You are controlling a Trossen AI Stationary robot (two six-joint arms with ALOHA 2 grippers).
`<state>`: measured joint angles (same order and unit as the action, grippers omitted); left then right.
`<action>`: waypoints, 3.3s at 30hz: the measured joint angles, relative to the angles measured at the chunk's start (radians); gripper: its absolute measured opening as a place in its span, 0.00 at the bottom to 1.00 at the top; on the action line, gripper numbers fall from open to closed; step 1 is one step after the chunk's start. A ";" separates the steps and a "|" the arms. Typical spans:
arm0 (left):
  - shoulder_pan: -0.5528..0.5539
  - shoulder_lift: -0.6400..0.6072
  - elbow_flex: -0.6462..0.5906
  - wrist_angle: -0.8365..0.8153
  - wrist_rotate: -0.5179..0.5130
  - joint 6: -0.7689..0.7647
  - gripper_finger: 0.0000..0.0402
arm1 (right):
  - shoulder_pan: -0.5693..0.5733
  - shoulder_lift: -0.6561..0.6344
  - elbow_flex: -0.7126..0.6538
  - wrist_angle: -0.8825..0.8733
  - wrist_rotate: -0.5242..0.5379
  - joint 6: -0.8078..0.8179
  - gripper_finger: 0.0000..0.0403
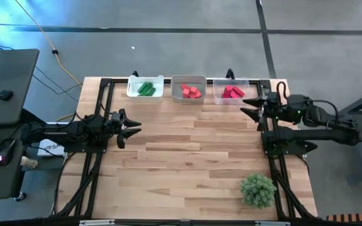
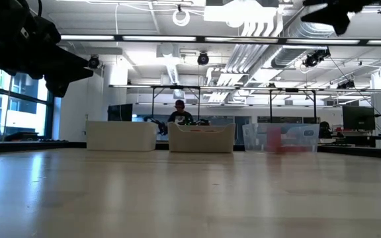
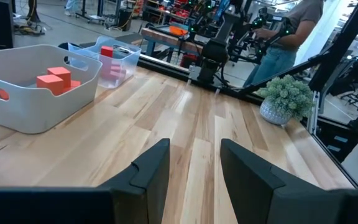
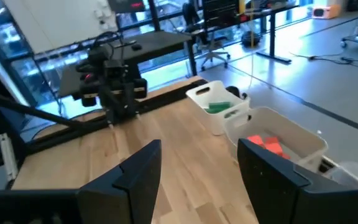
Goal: Sort & place blocks by color
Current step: Return to Home Position
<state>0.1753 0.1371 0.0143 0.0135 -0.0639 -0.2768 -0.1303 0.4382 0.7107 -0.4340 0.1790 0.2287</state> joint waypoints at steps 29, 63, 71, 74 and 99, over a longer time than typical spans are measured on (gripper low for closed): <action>0.000 0.000 0.000 0.000 0.000 0.000 0.33 | 0.000 -0.437 -0.552 0.189 -0.122 0.096 0.50; 0.000 0.000 0.000 0.000 0.000 0.000 0.33 | 0.000 -0.432 -0.693 0.430 -0.177 0.111 0.50; 0.000 0.000 0.000 0.000 0.000 0.000 0.33 | 0.000 -0.432 -0.693 0.429 -0.177 0.111 0.50; 0.000 0.000 0.000 0.000 0.000 0.000 0.33 | 0.000 -0.432 -0.693 0.429 -0.176 0.111 0.50; 0.000 0.000 0.000 0.000 0.000 0.000 0.33 | 0.000 -0.432 -0.693 0.428 -0.176 0.111 0.50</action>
<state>0.1753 0.1368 0.0143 0.0132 -0.0639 -0.2768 -0.1300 0.0067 0.0174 -0.0055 0.0032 0.3397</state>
